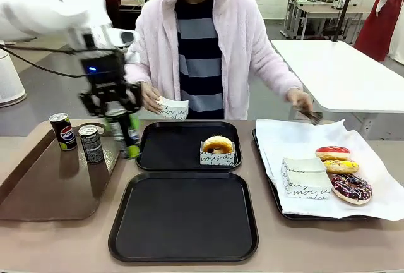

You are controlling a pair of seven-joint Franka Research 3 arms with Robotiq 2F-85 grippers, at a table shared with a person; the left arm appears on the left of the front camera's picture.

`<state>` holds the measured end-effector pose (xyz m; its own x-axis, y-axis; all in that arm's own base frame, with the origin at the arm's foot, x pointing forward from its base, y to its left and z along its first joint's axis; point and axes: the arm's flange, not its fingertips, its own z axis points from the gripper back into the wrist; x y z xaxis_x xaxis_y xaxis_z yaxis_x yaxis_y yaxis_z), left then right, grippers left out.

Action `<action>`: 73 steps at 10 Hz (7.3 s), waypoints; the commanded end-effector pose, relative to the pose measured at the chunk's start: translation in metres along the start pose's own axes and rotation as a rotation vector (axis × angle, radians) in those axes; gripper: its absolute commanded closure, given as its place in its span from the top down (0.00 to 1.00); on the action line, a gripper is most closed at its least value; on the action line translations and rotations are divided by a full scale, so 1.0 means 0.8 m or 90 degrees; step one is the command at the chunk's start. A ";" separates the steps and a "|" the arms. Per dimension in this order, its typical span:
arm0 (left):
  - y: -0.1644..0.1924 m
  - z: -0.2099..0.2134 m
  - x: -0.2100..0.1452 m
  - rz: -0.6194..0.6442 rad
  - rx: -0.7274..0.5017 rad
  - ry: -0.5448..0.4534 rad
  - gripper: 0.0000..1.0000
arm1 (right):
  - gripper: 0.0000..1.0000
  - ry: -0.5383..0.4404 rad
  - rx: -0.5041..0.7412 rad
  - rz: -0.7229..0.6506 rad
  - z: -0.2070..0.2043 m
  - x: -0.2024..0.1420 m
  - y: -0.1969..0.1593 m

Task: Set up donuts and drinks on trays.
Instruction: Pick up one Pepsi coke and place it on the Flat Tray, then pick up one Pepsi coke from the Handle tray and place it on the Flat Tray without a Pepsi coke.

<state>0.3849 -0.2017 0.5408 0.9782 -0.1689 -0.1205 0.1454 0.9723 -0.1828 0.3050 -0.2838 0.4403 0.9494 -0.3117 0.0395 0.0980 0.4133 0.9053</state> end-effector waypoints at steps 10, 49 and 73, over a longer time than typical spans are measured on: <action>-0.039 -0.035 0.088 0.003 0.027 -0.183 0.58 | 1.00 -0.003 0.010 0.006 0.001 0.000 0.000; -0.050 -0.169 0.243 0.060 0.133 -0.197 0.69 | 1.00 -0.003 0.010 0.006 0.001 0.000 0.000; 0.089 -0.011 0.158 0.096 0.087 -0.104 1.00 | 1.00 -0.003 0.010 0.006 0.001 0.000 0.000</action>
<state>0.5118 -0.1567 0.5012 0.9999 0.0032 0.0126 -0.0027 0.9992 -0.0404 0.3047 -0.2838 0.4405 0.9495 -0.3113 0.0390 0.0980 0.4125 0.9057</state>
